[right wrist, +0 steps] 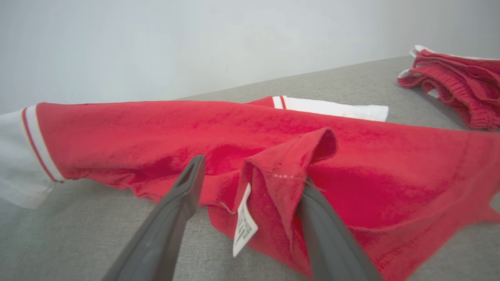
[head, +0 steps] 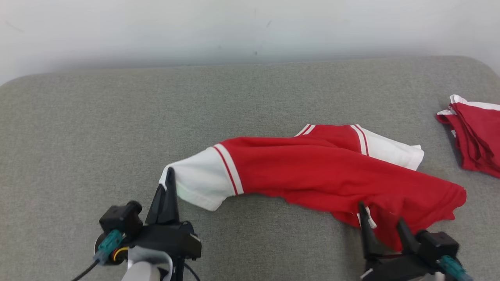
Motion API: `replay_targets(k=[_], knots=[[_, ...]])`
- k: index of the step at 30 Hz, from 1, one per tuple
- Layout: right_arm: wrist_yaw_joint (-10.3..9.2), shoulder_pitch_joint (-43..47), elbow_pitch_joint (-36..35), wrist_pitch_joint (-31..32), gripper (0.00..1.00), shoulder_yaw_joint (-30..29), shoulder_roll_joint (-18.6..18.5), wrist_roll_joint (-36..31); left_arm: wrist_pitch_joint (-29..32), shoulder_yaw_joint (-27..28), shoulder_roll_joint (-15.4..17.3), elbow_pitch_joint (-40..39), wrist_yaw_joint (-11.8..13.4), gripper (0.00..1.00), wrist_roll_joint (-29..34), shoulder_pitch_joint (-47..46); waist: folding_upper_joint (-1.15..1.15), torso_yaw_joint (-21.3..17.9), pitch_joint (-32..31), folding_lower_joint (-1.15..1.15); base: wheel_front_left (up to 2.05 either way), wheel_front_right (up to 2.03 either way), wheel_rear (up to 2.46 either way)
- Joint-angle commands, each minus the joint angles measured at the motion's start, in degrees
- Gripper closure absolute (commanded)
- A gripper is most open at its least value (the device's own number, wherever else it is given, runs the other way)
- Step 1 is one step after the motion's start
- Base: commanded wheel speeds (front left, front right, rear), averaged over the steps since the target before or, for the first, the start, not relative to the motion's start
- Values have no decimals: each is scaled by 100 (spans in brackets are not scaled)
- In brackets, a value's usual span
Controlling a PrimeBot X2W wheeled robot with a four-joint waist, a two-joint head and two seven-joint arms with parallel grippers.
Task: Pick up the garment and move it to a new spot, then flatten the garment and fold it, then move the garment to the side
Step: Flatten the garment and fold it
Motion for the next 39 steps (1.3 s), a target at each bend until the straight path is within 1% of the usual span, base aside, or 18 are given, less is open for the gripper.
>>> replay_targets(k=[1, 6, 8, 12, 15, 21, 27, 31, 36, 37, 38, 39], knots=[[-10, 129, -98, 44, 0, -180, -29, -44, -17, 81, 7, -134, 12, 100, 38, 237, 0, 58, -16, 0, 0, 0, 0], [-10, 360, -416, 222, 0, -719, -54, -179, -17, 320, 6, -540, 101, 100, 75, 756, 0, 102, -38, 0, 0, 0, 0], [-10, 406, -553, 331, 0, -945, -71, -245, -17, 392, 6, -719, 193, 100, 120, 1021, 0, 76, -49, 0, 0, 0, 0], [-10, 349, -630, 505, 0, -1120, -79, -287, -17, 435, 6, -846, 289, 100, 248, 1322, 0, 54, -67, 0, 0, 0, 0], [-10, 289, -622, 662, 0, -1227, -75, -335, -17, 406, 6, -887, 300, 100, 260, 1414, 0, 55, -73, 0, 0, 0, 0], [-10, -30, -504, 1598, 0, -1884, 8, -491, -17, 207, 7, -880, 324, 100, 265, 1504, 0, 71, -92, 0, 0, 0, 0], [-10, -464, -346, 2656, 0, -2120, 48, -611, -17, 67, 7, -868, 322, 100, 315, 1402, 0, 64, -45, 0, 0, 0, 0], [-10, -665, -212, 3018, 0, -2181, 52, -622, -17, 15, 7, -832, 305, 100, 322, 1345, 0, 90, 15, 0, 0, 0, 0], [-10, -816, -62, 3223, 0, -2292, 53, -723, -9, -12, 28, -694, 367, 100, 360, 1355, 0, 167, 58, 0, 0, 0, 0], [-10, -826, -42, 3238, 0, -2296, 53, -736, 15, -14, 30, -643, 393, 94, 361, 1373, 0, 183, 58, 0, 0, 0, 0], [-10, -831, -21, 3247, 0, -2306, 52, -723, 38, -9, 30, -595, 414, 43, 353, 1394, 0, 197, 57, 0, 0, 0, 0], [-10, -839, 6, 3257, 0, -2310, 52, -718, 31, 14, 31, -572, 461, 0, 360, 1392, 0, 211, 57, 0, 0, 0, 0]])
